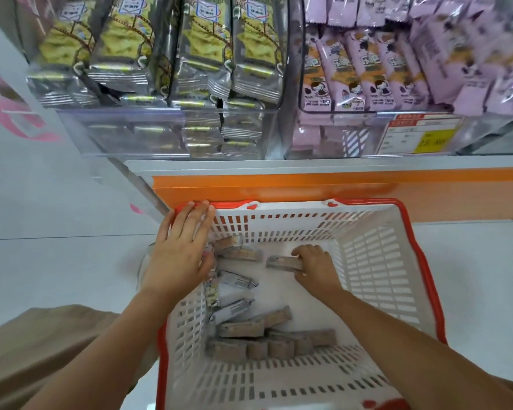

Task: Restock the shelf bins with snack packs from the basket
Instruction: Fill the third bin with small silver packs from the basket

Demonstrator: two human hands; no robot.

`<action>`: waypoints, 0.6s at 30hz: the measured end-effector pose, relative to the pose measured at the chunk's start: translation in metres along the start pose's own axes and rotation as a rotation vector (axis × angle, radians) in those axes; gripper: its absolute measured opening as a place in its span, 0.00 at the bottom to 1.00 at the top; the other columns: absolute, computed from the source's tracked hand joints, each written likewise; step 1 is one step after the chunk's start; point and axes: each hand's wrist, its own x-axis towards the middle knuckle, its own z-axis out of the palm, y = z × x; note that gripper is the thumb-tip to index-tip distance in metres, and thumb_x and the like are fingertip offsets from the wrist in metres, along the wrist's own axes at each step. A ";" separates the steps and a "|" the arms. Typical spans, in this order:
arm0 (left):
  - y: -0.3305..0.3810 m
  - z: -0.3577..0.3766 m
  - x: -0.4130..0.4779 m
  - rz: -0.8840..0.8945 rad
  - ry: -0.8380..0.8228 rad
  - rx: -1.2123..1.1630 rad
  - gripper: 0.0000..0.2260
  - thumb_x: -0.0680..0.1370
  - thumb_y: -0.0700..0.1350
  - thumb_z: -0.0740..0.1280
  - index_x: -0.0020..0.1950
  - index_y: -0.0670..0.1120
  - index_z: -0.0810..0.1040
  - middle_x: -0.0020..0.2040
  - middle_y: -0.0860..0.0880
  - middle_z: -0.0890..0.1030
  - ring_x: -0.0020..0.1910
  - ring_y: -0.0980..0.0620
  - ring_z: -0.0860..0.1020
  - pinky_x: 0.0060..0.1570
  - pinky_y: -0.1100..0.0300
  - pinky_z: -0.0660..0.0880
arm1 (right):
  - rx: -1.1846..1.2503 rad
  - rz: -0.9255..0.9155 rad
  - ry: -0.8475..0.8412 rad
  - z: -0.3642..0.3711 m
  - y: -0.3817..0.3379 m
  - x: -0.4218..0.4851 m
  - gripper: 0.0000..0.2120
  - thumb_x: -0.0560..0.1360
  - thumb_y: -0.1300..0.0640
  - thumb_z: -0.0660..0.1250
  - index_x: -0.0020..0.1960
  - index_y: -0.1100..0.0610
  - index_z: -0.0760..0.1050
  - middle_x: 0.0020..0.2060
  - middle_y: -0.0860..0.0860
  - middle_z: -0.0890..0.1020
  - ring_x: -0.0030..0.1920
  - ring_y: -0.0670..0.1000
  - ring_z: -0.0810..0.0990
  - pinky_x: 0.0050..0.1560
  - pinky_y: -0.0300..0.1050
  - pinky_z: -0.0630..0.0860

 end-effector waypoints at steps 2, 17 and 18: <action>0.000 0.000 -0.001 -0.002 -0.017 0.002 0.34 0.76 0.53 0.61 0.79 0.41 0.59 0.77 0.41 0.64 0.76 0.40 0.61 0.75 0.41 0.56 | 0.135 -0.026 0.033 -0.021 -0.006 -0.009 0.19 0.68 0.62 0.73 0.58 0.57 0.77 0.48 0.51 0.79 0.51 0.54 0.75 0.50 0.47 0.70; 0.168 -0.090 0.039 0.074 -0.083 -1.016 0.15 0.82 0.46 0.64 0.69 0.49 0.74 0.61 0.48 0.80 0.59 0.49 0.77 0.59 0.53 0.72 | 0.705 -0.157 0.346 -0.214 -0.058 -0.096 0.20 0.73 0.63 0.73 0.62 0.55 0.71 0.49 0.49 0.81 0.45 0.43 0.78 0.46 0.35 0.73; 0.175 -0.100 0.042 0.071 -0.076 -1.090 0.13 0.82 0.44 0.64 0.67 0.48 0.75 0.57 0.49 0.81 0.54 0.52 0.78 0.55 0.55 0.74 | 0.737 -0.162 0.371 -0.223 -0.057 -0.100 0.21 0.73 0.63 0.73 0.63 0.57 0.70 0.50 0.50 0.81 0.47 0.44 0.78 0.46 0.36 0.74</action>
